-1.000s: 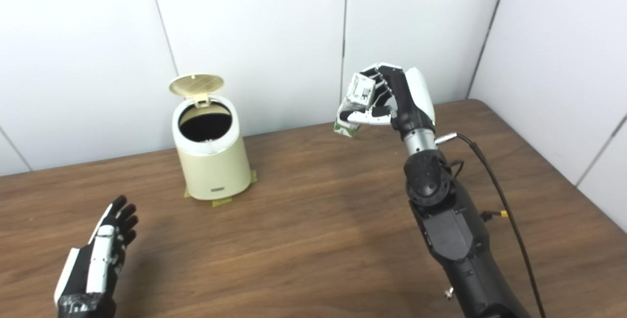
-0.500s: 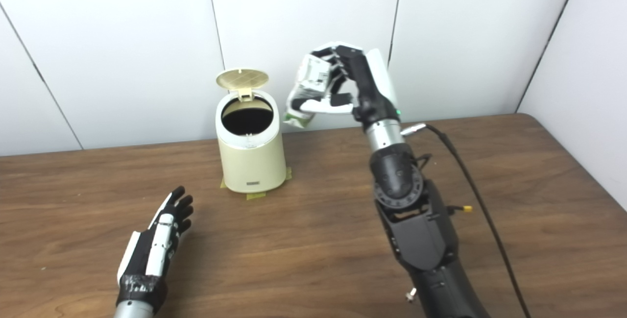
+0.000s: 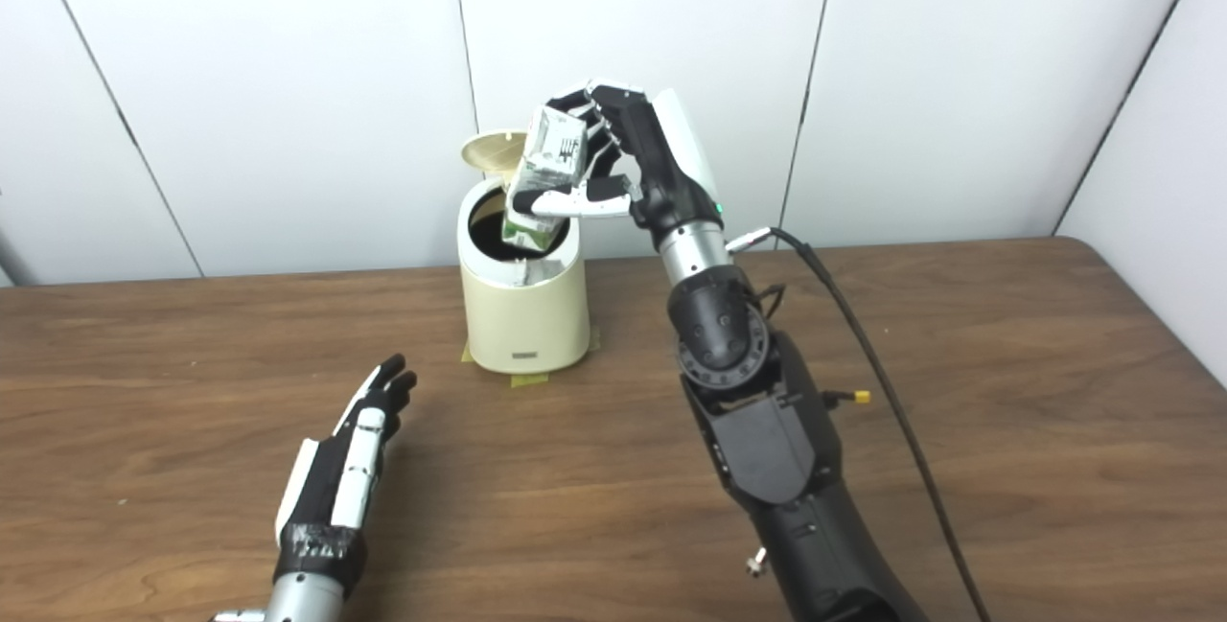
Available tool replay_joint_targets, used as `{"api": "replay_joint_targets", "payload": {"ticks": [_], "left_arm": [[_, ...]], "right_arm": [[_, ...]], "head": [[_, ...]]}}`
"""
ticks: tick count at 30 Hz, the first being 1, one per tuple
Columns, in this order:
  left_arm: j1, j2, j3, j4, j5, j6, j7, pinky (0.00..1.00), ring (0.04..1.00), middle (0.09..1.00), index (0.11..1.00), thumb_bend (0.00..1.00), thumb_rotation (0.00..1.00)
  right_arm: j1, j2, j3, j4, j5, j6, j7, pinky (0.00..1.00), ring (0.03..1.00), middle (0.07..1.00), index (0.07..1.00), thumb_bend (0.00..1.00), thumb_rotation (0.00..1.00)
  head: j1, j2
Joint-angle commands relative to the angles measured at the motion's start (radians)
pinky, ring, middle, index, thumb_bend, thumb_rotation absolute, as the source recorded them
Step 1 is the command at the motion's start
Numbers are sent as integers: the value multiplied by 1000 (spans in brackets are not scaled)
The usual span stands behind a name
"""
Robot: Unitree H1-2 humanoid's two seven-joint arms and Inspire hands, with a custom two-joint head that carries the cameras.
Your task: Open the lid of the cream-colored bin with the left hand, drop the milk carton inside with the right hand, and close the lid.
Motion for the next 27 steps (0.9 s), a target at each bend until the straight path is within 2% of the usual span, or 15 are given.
{"api": "replay_joint_targets", "payload": {"ticks": [1, 7, 12, 18, 27], "left_arm": [[-20, -6, -8, -17, 12, -28, 4, 1000, 976, 934, 946, 513, 965], [-19, -10, -13, -23, 14, -27, 4, 1000, 978, 936, 950, 520, 960], [-15, -15, -16, -29, 20, -13, 9, 1000, 970, 931, 944, 534, 953], [-13, -17, -13, -28, 6, -24, 6, 1000, 971, 931, 949, 521, 940], [-10, -21, -14, -39, 1, -22, 6, 976, 961, 925, 948, 512, 945]], "right_arm": [[-81, 18, -12, -5, 13, -63, -30, 274, 355, 482, 547, 509, 0], [-106, 34, -19, 82, 30, -118, -49, 284, 361, 488, 540, 511, 0], [-123, 45, -18, 160, 24, -173, -96, 280, 358, 483, 543, 510, 0], [-118, 61, -28, 189, 24, -178, -142, 288, 359, 480, 529, 513, 0], [-111, 56, -25, 225, 8, -237, -198, 301, 366, 490, 537, 512, 0]], "head": [[2, 1], [9, 4], [8, 4], [1, 5], [-2, 12]]}}
